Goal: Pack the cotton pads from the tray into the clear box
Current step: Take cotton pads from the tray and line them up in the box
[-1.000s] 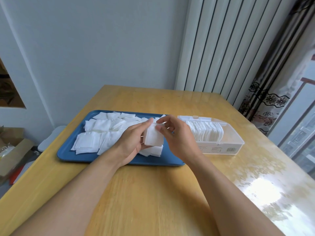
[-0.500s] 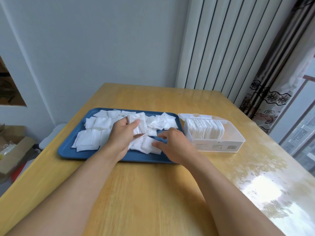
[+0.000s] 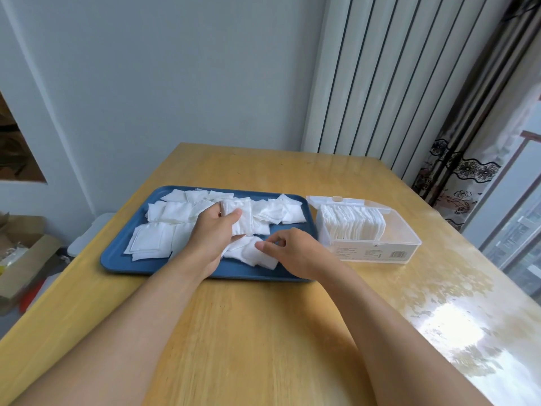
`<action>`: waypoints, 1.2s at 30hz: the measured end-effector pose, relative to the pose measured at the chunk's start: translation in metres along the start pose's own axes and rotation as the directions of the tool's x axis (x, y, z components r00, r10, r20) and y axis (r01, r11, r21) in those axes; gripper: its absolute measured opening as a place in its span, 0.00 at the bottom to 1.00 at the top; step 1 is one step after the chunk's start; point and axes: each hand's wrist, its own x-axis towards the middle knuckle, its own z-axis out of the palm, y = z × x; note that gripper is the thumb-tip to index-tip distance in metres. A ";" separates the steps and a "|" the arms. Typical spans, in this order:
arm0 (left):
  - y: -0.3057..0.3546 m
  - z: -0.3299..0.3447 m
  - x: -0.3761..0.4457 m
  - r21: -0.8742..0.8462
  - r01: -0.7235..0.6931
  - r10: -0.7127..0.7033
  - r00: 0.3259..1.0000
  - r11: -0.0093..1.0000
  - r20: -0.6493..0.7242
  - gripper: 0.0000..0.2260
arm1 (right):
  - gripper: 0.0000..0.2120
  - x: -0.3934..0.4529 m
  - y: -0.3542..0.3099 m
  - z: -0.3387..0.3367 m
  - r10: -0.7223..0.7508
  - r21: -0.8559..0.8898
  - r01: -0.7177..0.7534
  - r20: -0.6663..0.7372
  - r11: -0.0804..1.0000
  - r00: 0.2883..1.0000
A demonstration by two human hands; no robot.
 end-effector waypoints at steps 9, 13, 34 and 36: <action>0.001 0.000 -0.003 0.020 0.038 -0.038 0.999 0.999 0.013 0.06 | 0.08 -0.002 0.001 -0.004 -0.025 0.314 0.064 -0.128 0.947 0.991; 0.003 0.000 -0.004 0.021 0.037 -0.038 0.998 0.999 0.057 0.07 | 0.05 -0.003 -0.003 -0.017 -0.102 0.453 0.196 -0.223 0.870 0.969; 0.005 0.011 -0.023 0.082 0.081 -0.106 0.919 0.993 0.381 0.18 | 0.15 -0.007 -0.006 -0.022 -0.221 0.195 0.300 -0.345 0.934 0.912; 0.006 0.011 -0.024 0.129 0.058 -0.106 0.908 0.990 0.406 0.21 | 0.12 -0.006 -0.005 -0.023 -0.221 0.201 0.303 -0.349 0.931 0.911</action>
